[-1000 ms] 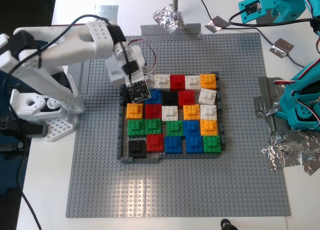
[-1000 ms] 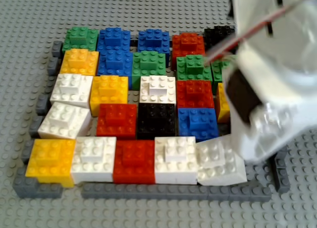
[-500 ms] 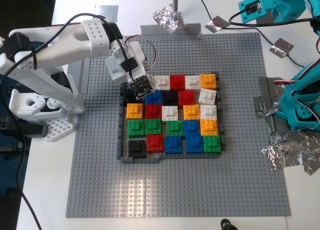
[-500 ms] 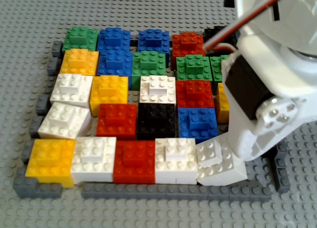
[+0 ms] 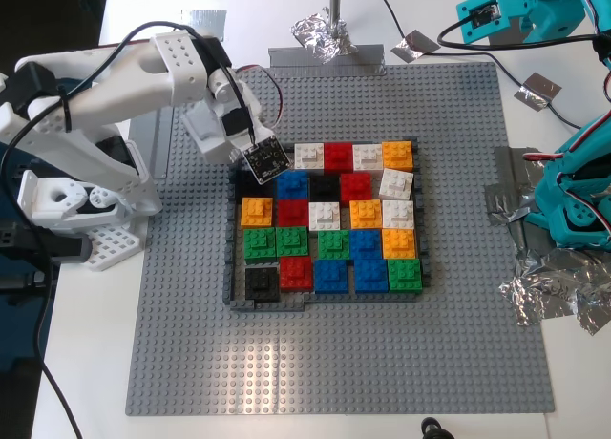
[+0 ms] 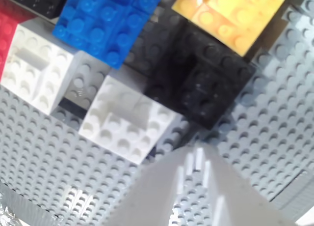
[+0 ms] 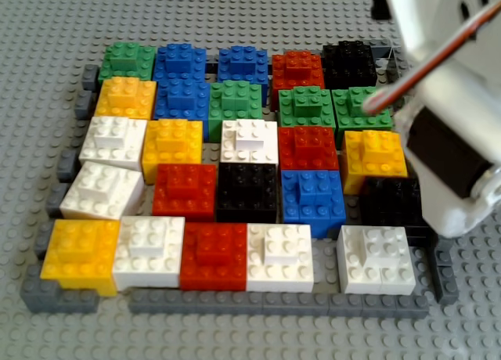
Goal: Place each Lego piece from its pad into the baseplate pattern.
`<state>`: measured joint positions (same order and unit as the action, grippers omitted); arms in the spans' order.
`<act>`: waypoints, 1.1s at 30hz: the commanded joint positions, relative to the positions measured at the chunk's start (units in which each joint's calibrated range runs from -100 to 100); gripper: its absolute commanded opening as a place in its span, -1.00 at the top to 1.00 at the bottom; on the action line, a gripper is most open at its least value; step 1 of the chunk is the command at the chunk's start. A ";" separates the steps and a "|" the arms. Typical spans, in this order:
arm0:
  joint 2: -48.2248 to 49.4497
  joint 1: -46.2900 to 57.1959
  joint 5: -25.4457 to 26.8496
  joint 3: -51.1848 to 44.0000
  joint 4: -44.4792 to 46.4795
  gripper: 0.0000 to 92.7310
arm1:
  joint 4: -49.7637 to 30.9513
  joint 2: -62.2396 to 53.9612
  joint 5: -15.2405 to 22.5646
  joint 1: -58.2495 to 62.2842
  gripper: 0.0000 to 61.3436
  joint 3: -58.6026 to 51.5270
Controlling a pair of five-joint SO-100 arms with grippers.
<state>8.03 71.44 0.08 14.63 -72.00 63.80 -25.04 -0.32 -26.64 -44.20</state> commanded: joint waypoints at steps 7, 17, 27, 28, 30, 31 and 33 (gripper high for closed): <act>0.38 0.41 -0.25 -0.59 0.64 0.82 | 9.19 -9.29 2.98 6.58 0.99 0.09; 0.38 0.56 -0.25 -0.32 0.32 0.82 | -5.05 -1.48 2.49 8.03 0.99 -6.68; 0.38 0.63 -0.30 -0.41 0.15 0.82 | -20.27 -1.22 0.98 12.89 0.99 -5.15; 0.47 0.63 -0.30 -0.41 0.07 0.82 | -22.14 -1.39 0.88 13.32 0.99 -5.06; 0.47 0.63 -0.30 -0.41 0.07 0.82 | -23.28 -1.48 0.83 13.69 0.99 -4.97; 0.47 0.63 -0.30 -0.41 0.07 0.82 | -23.68 -1.57 0.83 13.83 0.99 -4.79; 0.47 0.63 -0.30 -0.41 0.07 0.82 | -23.68 -1.65 0.68 13.98 0.99 -4.61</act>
<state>8.03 71.74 0.08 14.63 -72.00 56.88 -26.34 0.71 -16.27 -51.84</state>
